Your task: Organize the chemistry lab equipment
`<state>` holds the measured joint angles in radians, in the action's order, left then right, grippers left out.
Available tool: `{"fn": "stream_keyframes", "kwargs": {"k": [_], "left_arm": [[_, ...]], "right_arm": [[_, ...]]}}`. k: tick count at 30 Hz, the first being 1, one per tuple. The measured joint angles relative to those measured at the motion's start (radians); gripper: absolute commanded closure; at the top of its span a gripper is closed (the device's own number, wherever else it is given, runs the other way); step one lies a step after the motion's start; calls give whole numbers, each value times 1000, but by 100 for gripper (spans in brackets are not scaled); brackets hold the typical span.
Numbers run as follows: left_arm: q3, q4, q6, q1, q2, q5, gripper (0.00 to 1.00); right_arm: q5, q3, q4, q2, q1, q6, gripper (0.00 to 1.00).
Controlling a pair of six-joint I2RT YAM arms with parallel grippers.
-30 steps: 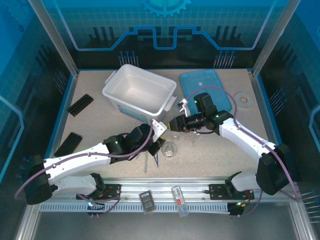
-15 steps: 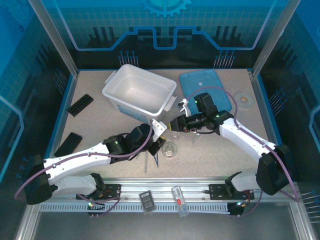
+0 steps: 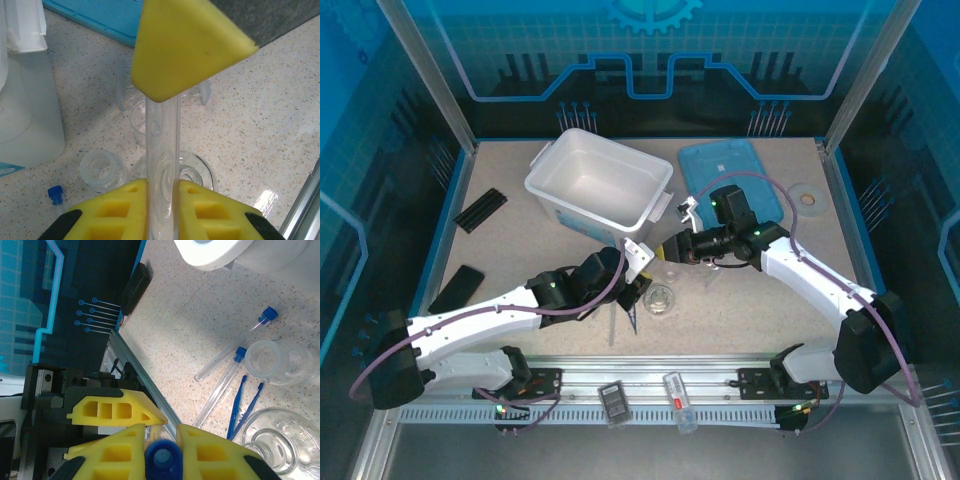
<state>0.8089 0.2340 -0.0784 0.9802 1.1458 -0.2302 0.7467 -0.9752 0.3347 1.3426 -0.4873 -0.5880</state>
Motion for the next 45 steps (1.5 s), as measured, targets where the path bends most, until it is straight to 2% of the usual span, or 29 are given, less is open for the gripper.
{"fn": "stream_keyframes", "kwargs": {"k": [3,8,10,11,22,27,30,37,42,45], "left_arm": [[0,-1,-7,0,0,0,56],[-2,-9,-33,-7,-3,-24,16],[-5,-11,-39,-16,-11,-36,3],[-6,-13,-42,-23,-14,-42,1],[-7,-14,-101,-96,-43,-52,1],[-21,-16,-140,-126,-61,-48,1],[-23,-14,-176,-147,-69,-51,1],[-23,19,-209,-157,-62,-86,1],[-23,40,-213,-165,-60,-123,0],[-23,53,-220,-167,-60,-139,0]], "right_arm": [[-3,0,1,-1,2,1,88],[-15,0,14,-8,20,5,88],[-28,0,19,-18,37,5,88],[-35,0,24,-23,43,6,88],[-257,-55,160,-81,66,64,90],[-437,-84,197,-116,63,84,92],[-573,-93,211,-132,51,96,90],[-888,-124,223,-138,-50,137,88],[-1059,-160,216,-91,-84,162,88],[-1117,-182,220,-40,-92,175,88]]}}
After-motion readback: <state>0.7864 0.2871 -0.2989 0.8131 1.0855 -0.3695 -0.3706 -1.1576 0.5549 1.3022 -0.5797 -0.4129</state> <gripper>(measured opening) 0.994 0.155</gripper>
